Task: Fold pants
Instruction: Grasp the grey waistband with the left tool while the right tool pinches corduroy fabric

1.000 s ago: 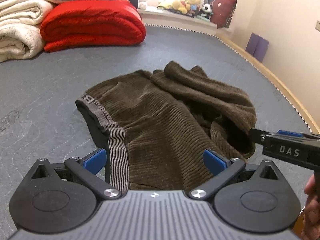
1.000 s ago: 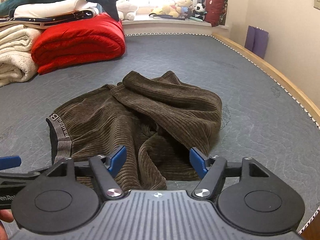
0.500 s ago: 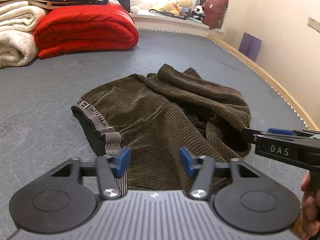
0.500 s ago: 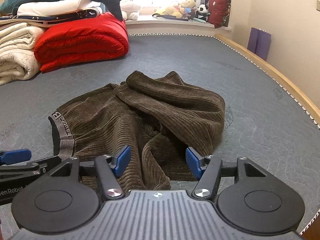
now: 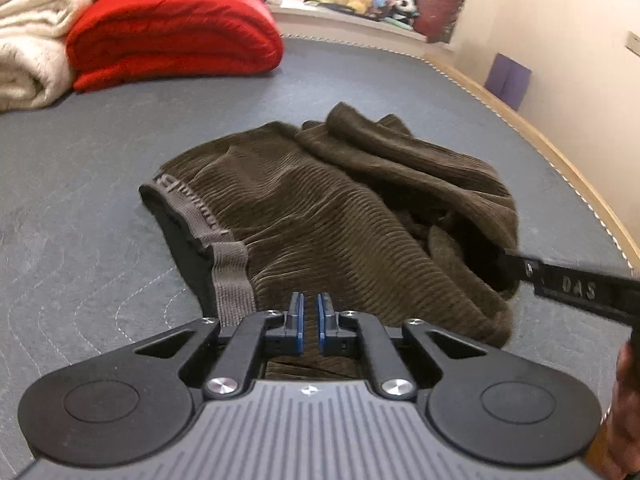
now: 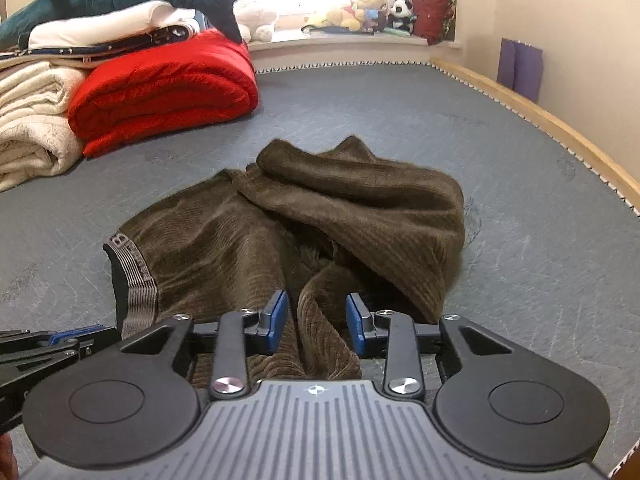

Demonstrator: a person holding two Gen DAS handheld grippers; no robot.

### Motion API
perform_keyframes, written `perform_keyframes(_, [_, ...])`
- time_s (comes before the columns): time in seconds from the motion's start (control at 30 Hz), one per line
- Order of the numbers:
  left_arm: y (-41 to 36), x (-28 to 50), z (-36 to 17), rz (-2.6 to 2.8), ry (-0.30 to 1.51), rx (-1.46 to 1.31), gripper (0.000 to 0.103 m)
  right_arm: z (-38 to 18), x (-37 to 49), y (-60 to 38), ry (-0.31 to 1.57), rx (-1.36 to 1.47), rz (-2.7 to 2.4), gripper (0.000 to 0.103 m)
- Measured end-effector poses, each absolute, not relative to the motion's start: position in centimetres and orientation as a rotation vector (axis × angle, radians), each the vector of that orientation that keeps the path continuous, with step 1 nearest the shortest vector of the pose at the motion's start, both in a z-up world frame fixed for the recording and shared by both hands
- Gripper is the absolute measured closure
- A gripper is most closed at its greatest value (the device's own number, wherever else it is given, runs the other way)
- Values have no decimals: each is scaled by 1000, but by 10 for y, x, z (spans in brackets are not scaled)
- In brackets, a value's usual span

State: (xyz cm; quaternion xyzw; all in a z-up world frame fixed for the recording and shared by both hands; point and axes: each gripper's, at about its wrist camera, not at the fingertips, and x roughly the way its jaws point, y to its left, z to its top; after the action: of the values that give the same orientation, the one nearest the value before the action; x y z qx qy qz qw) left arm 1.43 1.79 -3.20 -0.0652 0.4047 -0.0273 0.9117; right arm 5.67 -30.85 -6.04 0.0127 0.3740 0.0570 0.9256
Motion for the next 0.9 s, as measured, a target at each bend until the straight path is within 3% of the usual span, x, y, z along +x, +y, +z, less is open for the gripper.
perform_keyframes(0.03, [22, 17, -36, -41, 837, -139, 91, -65, 59, -310, 785, 50, 119, 69])
perform_keyframes(0.1, [35, 28, -46, 6, 878, -158, 72, -75, 64, -310, 821, 74, 119, 67])
perform_keyframes(0.13, [46, 34, -50, 26, 897, -194, 70, -80, 67, -309, 853, 82, 124, 65])
perform_keyframes(0.23, [88, 55, -66, 76, 973, -358, 51, -100, 74, -308, 965, 146, 164, 50])
perform_keyframes(0.37, [120, 78, -93, 98, 1088, -503, 28, -125, 84, -307, 1093, 157, 161, 49])
perform_keyframes(0.6, [106, 98, -118, 80, 1156, -492, 27, -143, 104, -306, 1170, 144, 148, 46])
perform_keyframes(0.9, [81, 104, -123, 101, 1059, -358, 27, -153, 118, -312, 1178, 131, 153, 43])
